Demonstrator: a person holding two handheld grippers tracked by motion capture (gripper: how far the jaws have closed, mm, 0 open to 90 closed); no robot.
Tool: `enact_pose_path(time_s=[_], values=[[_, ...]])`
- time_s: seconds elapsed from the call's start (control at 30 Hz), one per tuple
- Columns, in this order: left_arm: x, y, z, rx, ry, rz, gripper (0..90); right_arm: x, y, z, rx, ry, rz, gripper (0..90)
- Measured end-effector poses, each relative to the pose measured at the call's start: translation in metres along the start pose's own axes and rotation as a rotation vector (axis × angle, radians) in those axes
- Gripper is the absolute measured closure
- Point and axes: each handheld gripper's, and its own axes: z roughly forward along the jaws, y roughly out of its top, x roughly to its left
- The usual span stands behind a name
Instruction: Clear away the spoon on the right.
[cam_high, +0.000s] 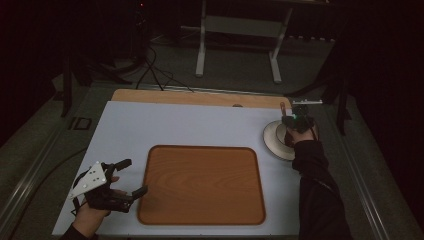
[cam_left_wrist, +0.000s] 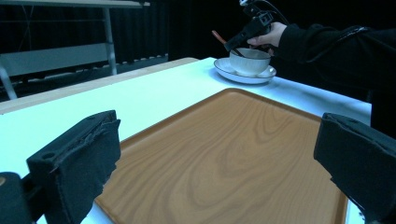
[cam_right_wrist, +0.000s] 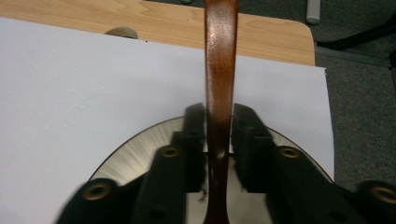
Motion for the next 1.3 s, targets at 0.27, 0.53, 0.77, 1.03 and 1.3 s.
enact_pose_path(time_s=[0.27, 0.53, 0.77, 1.03, 1.3], values=[[0.0, 0.0, 0.0, -0.001, 0.001, -0.003, 1.6, 0.001, -0.001, -0.004, -0.03, 0.001, -0.001, 79.0], [0.0, 0.0, 0.0, 0.001, -0.002, -0.004, 1.6, -0.004, 0.0, -0.018, -0.07, 0.012, 0.001, 79.4], [0.0, 0.0, 0.001, 0.004, -0.003, -0.002, 1.6, -0.006, 0.002, -0.036, -0.146, 0.013, 0.017, 79.6], [-0.001, 0.001, 0.0, -0.004, -0.003, 0.005, 1.6, 0.003, 0.012, -0.067, -0.224, 0.021, 0.007, 79.6], [-0.002, 0.002, 0.0, -0.003, -0.005, 0.009, 1.6, 0.027, 0.016, -0.102, -0.278, 0.01, -0.022, 79.6]])
